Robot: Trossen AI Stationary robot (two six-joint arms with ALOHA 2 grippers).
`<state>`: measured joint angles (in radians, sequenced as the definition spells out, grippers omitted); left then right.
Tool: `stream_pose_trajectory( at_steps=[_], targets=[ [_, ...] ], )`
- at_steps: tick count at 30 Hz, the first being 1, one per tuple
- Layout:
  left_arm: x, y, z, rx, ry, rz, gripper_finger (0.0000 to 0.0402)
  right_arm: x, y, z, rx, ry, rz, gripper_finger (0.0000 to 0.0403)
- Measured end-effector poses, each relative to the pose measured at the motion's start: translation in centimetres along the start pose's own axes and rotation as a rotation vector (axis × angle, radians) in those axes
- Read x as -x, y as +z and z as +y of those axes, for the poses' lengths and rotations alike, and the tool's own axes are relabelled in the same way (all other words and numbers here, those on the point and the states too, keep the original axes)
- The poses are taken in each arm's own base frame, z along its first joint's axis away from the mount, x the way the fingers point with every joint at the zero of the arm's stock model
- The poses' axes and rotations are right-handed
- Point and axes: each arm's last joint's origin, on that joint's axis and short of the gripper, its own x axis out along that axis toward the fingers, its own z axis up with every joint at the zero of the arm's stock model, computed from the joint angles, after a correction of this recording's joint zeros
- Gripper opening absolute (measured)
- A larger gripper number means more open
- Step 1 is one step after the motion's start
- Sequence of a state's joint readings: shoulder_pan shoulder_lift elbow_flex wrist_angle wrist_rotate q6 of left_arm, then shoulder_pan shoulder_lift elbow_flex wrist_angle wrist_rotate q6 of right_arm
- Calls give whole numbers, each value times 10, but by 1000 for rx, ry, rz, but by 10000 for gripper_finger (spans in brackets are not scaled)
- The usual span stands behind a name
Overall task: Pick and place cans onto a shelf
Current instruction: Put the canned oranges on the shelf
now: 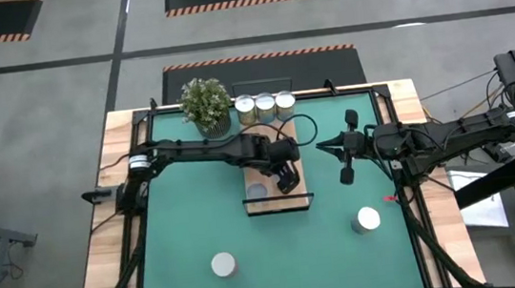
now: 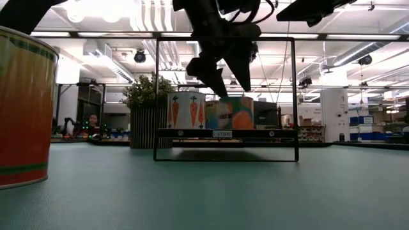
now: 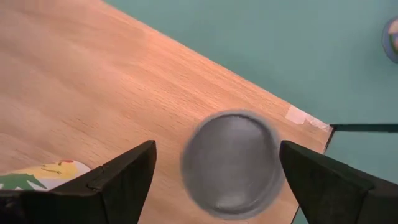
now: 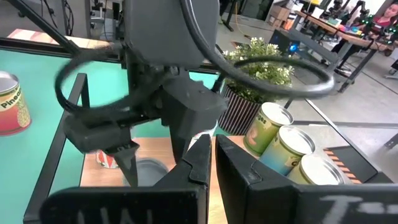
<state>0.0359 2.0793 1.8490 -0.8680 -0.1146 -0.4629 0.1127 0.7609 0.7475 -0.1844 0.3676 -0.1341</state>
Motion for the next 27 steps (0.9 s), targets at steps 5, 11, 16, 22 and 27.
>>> stream_pose_trajectory(
  at_steps=[5,11,16,22,27],
  targets=[
    [26,3,-10,-104,-37,-57,324,0,0,0,-3,0,1,13],
    [66,-9,-33,-319,0,-146,324,0,0,0,-8,0,0,13],
    [103,-31,-59,-502,110,-258,324,-4,-1,2,-5,1,12,13],
    [120,-71,-74,-723,61,-340,324,-11,-3,4,-7,3,28,13],
    [134,-101,-54,-712,-1,-521,324,-18,-5,3,-42,-13,50,13]
  ],
)
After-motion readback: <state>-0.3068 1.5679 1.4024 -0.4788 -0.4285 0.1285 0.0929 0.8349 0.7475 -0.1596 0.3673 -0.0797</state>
